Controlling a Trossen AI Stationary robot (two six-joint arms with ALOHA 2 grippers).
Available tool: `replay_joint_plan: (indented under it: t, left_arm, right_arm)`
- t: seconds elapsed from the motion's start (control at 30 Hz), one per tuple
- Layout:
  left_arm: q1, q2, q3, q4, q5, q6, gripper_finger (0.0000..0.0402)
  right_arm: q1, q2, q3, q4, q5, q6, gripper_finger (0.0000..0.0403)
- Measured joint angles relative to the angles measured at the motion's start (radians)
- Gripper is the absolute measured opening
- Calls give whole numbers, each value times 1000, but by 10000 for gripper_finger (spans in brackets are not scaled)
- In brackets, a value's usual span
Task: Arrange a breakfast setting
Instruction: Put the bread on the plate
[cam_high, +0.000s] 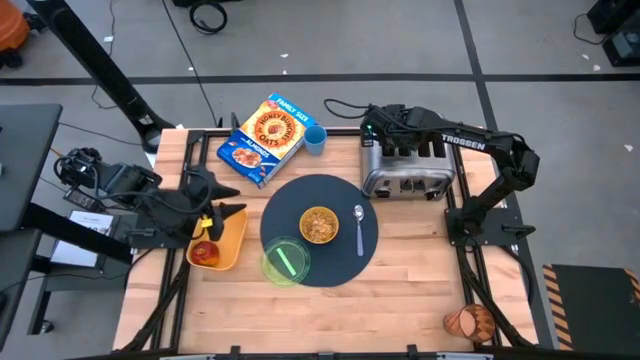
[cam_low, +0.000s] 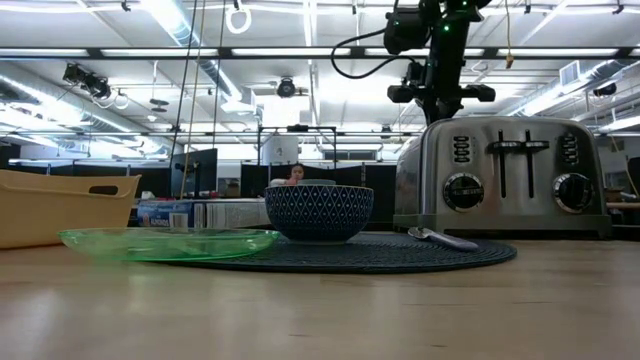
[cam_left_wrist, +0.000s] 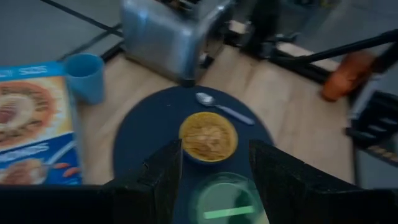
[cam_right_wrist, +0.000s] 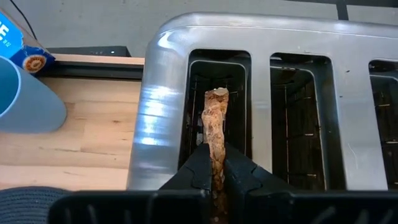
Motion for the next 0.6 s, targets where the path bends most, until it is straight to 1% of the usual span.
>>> replay_joint_plan:
  t: [0.1, 0.17, 0.33, 0.6]
  left_arm:
    - [0, -1, 0, 47, 56, 12, 192]
    - [-1, -2, 0, 57, 75, 14, 192]
    - [-14, -2, 0, 58, 79, 16, 192]
    - [-33, -2, 0, 58, 84, 18, 192]
  right_arm:
    - [0, 0, 0, 0, 1, -1, 24]
    - [0, 0, 5, -6, 3, -11, 26]
    - [15, -1, 45, -35, 34, -34, 13]
    - [60, -1, 158, -119, 118, -61, 13]
